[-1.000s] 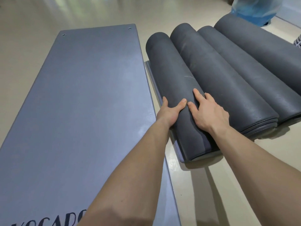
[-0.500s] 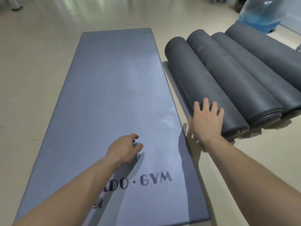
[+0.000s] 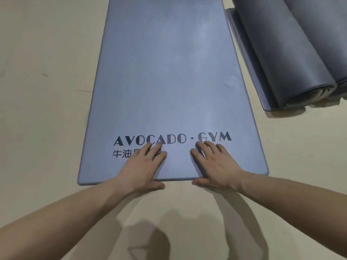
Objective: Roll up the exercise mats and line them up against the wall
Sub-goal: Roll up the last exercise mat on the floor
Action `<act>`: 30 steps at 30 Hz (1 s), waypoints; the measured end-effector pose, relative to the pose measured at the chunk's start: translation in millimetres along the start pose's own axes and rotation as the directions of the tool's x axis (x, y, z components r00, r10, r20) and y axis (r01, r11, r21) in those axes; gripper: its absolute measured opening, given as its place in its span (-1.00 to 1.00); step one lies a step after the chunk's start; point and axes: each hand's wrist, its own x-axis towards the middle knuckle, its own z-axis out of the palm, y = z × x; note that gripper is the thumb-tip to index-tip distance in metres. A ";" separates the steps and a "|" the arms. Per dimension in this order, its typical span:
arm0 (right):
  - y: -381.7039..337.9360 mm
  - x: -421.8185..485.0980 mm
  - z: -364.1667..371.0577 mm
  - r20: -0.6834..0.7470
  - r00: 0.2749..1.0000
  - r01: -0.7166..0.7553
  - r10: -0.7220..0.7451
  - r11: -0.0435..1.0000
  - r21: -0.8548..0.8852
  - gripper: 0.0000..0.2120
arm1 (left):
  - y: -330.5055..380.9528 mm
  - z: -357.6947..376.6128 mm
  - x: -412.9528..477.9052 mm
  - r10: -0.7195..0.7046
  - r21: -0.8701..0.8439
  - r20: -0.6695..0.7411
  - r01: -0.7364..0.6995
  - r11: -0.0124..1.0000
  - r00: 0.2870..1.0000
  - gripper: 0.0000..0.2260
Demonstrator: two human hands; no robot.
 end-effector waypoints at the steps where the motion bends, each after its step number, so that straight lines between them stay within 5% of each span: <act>1: -2.9 -2.4 3.3 0.001 1.000 0.028 -0.028 0.999 -0.032 -0.12 | -2.6 1.9 -5.0 0.017 0.023 -0.004 -0.017 1.000 1.000 -0.10; 10: -10.5 0.6 -7.6 -0.017 0.991 0.125 -0.129 0.978 -0.168 -0.37 | -13.9 10.7 -22.2 0.160 0.284 -0.018 -0.149 0.947 0.987 -0.63; 13: -6.7 -6.0 -7.7 -0.121 0.966 0.205 -0.228 0.962 -0.181 -0.59 | -15.3 8.2 -29.9 0.200 0.197 -0.114 -0.175 0.965 0.973 -0.75; 16: -9.9 -13.7 -19.7 -0.206 0.946 0.206 -0.249 0.956 -0.208 -0.85 | -12.3 -17.9 -30.5 0.082 0.077 -0.193 -0.068 0.995 0.978 -0.79; 23: -15.4 -8.3 -79.6 -0.230 0.971 -0.077 0.062 0.996 -0.053 -0.73 | -19.0 -77.2 -8.5 -0.127 0.071 -0.380 0.166 0.984 0.916 -0.79; 26: 10.8 21.5 -104.0 -0.443 0.870 -0.230 0.215 0.973 0.019 -0.79 | -23.0 -98.0 -6.7 -0.088 0.090 -0.567 0.167 0.982 0.819 -0.80; 30: 28.0 61.8 -112.2 -0.482 0.818 -0.329 0.313 0.943 0.055 -0.68 | -26.0 -85.6 2.8 0.068 0.203 -0.761 0.136 0.970 0.645 -0.64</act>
